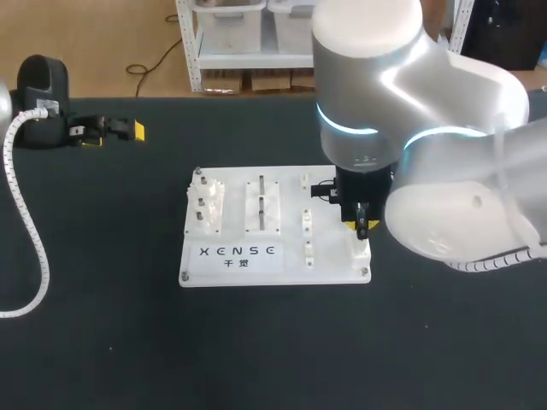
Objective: Insert the USB connector, Ethernet cable, and multi-pin plug into their matching sockets one by one.
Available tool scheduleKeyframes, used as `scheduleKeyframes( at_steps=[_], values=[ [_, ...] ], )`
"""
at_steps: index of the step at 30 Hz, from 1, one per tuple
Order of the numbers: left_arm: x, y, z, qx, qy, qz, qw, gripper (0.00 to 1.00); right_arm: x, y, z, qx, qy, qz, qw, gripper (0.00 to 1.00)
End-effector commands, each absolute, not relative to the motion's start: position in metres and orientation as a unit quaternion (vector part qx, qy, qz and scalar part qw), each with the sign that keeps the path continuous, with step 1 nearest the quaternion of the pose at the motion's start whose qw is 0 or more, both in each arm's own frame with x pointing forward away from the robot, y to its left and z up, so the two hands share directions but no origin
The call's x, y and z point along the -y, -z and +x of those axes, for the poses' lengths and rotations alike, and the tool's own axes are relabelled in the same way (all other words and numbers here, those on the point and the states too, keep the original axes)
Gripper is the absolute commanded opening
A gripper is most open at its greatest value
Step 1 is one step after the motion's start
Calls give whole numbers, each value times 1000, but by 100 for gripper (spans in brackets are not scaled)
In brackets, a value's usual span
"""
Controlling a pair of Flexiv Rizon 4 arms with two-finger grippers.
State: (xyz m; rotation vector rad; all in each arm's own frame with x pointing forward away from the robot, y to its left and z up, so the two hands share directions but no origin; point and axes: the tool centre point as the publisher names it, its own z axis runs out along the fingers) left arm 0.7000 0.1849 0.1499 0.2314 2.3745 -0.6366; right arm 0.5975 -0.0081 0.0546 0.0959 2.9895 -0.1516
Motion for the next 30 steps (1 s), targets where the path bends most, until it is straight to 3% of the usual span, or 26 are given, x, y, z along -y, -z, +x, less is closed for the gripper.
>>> scheduleKeyframes(
  at_steps=[1, 30],
  values=[
    [-185, -150, 700, -908, 243, 88, 330, 100, 8, -44, 589, -995, 44, 35, 82, 0],
    [-185, -150, 700, -908, 243, 88, 330, 100, 3, -54, 586, -992, 24, 35, 120, 0]
  ],
)
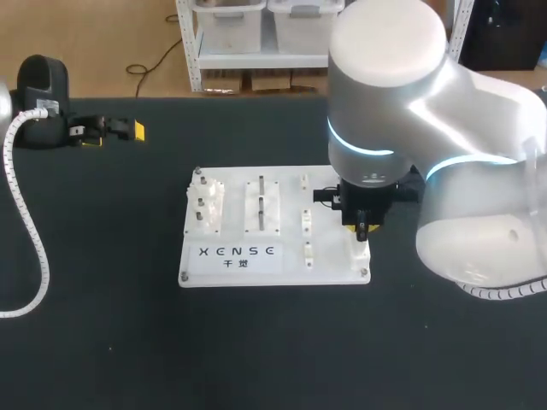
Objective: Insert the USB connector, Ethernet cable, and multi-pin plug into their matching sockets one by one.
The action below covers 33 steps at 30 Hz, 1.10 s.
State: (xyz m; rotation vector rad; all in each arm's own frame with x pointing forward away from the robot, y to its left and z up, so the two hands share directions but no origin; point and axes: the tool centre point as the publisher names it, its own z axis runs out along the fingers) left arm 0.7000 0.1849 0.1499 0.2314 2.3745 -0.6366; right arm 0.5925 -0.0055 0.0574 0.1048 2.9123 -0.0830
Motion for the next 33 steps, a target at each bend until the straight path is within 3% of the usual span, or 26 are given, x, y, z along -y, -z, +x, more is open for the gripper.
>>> scheduleKeyframes(
  at_steps=[1, 33],
  values=[
    [-185, -150, 700, -908, 243, 88, 330, 100, 3, -55, 586, -992, 24, 35, 121, 0],
    [-185, -150, 700, -908, 243, 88, 330, 100, 6, -60, 590, -991, 35, 30, 127, 0]
  ],
)
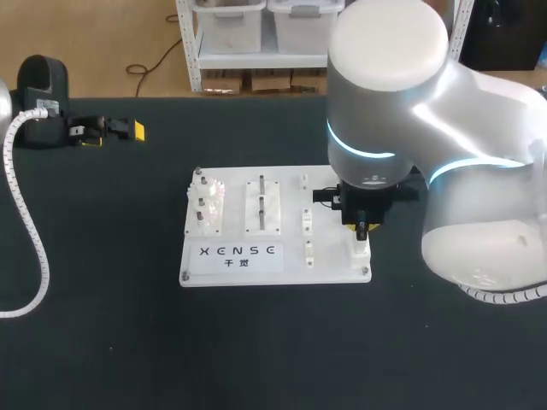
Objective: Insert the USB connector, Ethernet cable, and multi-pin plug into their matching sockets one by one.
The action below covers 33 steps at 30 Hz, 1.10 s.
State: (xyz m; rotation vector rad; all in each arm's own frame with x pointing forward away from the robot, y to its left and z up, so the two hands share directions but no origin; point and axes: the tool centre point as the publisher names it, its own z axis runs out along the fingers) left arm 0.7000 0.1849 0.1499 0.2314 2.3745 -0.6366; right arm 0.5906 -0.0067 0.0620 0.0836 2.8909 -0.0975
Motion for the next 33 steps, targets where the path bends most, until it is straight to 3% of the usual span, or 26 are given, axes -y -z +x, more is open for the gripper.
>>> scheduleKeyframes(
  at_steps=[1, 33],
  values=[
    [-185, -150, 700, -908, 243, 88, 330, 100, 6, -60, 590, -991, 35, 30, 127, 0],
    [-185, -150, 700, -908, 243, 88, 330, 100, 7, -60, 593, -990, 37, 33, 130, 0]
  ],
)
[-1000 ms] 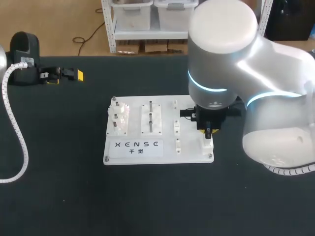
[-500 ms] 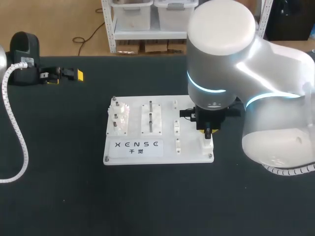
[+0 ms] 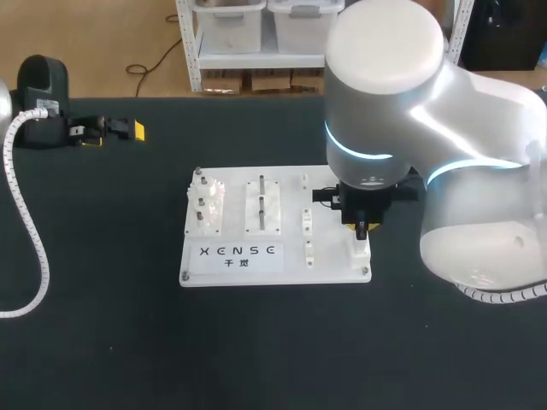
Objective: Insert the USB connector, Ethernet cable, and multi-pin plug into their matching sockets one by one.
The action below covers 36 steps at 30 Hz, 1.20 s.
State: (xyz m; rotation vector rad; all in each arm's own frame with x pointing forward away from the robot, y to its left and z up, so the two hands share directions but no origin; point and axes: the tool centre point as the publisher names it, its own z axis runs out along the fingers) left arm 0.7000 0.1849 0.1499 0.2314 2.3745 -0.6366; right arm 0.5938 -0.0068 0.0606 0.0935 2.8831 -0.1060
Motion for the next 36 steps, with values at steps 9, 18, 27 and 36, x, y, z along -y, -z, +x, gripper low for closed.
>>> scheduleKeyframes(
  at_steps=[9, 18, 27, 36],
  values=[
    [-185, -150, 700, -908, 243, 88, 330, 100, 7, -59, 594, -990, 38, 35, 131, 0],
    [-185, -150, 700, -908, 243, 88, 330, 100, 8, -58, 594, -990, 39, 36, 131, 0],
    [-185, -150, 700, -908, 243, 88, 330, 100, 8, -58, 596, -990, 39, 37, 132, 0],
    [-185, -150, 700, -908, 243, 88, 330, 100, 8, -58, 597, -990, 40, 35, 131, 0]
  ],
)
